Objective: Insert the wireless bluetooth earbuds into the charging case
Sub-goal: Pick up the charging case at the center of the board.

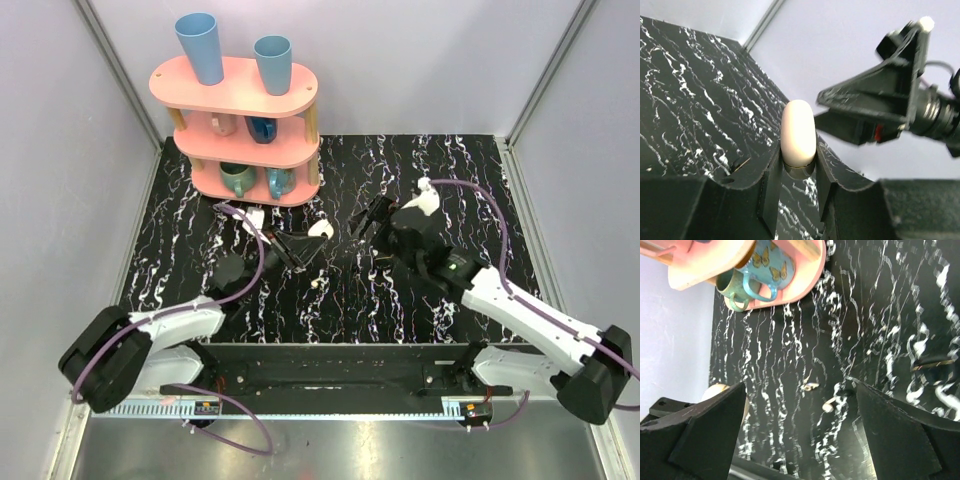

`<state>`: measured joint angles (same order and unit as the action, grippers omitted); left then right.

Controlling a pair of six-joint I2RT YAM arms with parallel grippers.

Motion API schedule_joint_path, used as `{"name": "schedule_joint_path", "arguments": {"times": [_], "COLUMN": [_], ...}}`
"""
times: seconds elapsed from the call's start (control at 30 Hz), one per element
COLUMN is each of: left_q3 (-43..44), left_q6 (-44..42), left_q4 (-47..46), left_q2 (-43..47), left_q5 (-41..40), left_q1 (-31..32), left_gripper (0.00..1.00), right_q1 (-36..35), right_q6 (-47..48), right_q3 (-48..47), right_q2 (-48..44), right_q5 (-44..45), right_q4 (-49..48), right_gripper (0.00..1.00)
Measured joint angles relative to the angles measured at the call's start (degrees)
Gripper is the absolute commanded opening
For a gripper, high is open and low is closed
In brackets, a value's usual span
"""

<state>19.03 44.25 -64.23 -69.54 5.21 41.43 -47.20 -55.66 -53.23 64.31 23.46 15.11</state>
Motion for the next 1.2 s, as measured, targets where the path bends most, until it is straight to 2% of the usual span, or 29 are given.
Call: {"name": "schedule_joint_path", "arguments": {"times": [0.1,0.23,0.4,0.63,0.73,0.9,1.2], "left_q3": [0.7,7.5,10.7,13.0,13.9,14.4,14.4], "left_q6": [-2.3,-8.5,-13.3,-19.7,-22.0,-25.9,-28.2], "left_q4": [7.4,22.5,30.6,40.8,42.4,46.2,48.3], "left_q2": [3.9,5.9,6.6,6.3,6.3,6.4,6.4], "left_q5": [6.7,17.4,26.3,34.0,35.7,37.7,40.3], "left_q1": [-2.8,-4.8,-6.1,-8.0,-8.2,-8.2,-8.2], "left_gripper": [0.02,0.03,0.04,0.04,0.03,0.04,0.03], "right_q1": [2.8,5.3,5.7,5.7,5.7,5.7,5.7], "right_q6": [9.2,21.8,31.6,35.9,36.5,36.5,35.3], "right_q3": [-1.8,-7.4,-12.6,-12.5,-11.5,-8.3,-6.4], "right_q2": [-2.6,-3.9,-3.4,-3.0,-2.3,-0.7,3.6], "right_q5": [-3.7,-12.1,-25.5,-35.3,-38.4,-40.7,-44.5], "right_q4": [1.3,4.3,7.4,11.1,11.3,11.3,9.8], "right_gripper": [1.00,1.00,1.00,0.97,0.95,0.82,0.85]}}
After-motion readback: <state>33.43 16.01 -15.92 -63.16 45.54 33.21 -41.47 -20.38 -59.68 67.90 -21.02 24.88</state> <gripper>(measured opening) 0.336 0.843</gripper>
